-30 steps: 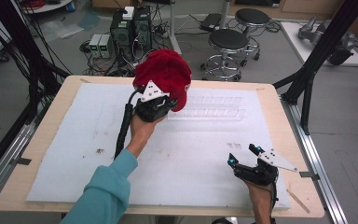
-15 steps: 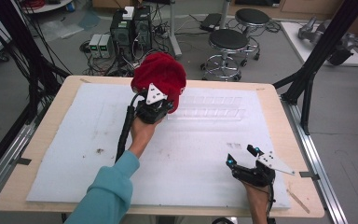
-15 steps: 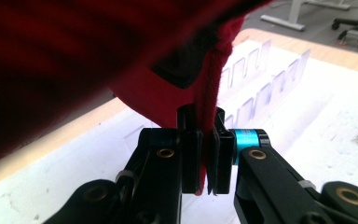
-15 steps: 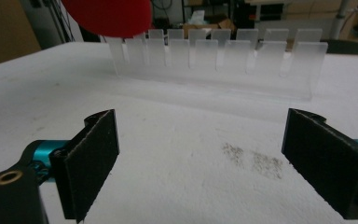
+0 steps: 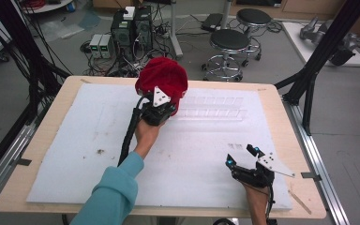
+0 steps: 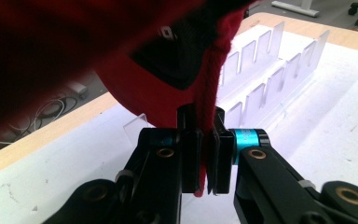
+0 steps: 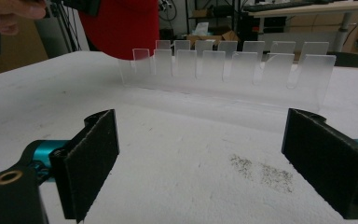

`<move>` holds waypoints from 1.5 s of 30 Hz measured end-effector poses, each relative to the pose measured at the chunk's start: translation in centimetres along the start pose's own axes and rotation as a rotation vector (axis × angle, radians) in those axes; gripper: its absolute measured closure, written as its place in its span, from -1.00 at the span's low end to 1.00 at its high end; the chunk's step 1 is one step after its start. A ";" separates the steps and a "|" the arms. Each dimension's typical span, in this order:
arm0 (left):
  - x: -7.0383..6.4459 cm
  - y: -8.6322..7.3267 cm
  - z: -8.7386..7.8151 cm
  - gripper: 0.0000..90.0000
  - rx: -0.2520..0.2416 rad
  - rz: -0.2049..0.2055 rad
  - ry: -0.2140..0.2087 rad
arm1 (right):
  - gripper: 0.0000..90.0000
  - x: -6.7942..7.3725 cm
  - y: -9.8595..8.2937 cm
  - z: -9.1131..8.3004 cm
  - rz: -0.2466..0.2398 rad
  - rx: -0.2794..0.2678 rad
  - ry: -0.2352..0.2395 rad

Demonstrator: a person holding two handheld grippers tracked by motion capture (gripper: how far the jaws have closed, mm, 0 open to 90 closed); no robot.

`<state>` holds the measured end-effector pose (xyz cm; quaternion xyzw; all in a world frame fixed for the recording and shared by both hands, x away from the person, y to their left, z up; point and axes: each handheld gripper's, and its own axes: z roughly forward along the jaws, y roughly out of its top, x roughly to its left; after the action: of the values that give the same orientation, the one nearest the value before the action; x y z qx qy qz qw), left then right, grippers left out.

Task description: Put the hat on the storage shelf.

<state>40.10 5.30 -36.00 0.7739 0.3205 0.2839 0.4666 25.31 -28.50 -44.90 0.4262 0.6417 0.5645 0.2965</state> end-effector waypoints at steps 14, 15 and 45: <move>-0.1 -1.2 0.9 0.89 0.008 -0.007 0.001 | -0.78 0.1 -0.1 0.0 -0.001 -0.009 0.003; 0.0 -1.3 0.9 0.89 0.005 -0.013 0.000 | -0.78 0.2 -0.1 0.0 0.000 -0.007 0.004; 2.5 -9.0 -9.8 -0.76 -0.144 -0.028 -0.071 | -0.78 0.5 -0.4 -0.5 -0.030 -0.062 -0.008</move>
<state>32.30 15.71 -39.84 0.7434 0.2933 0.2723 0.5359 24.59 -28.31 -45.13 0.4095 0.6287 0.5781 0.3206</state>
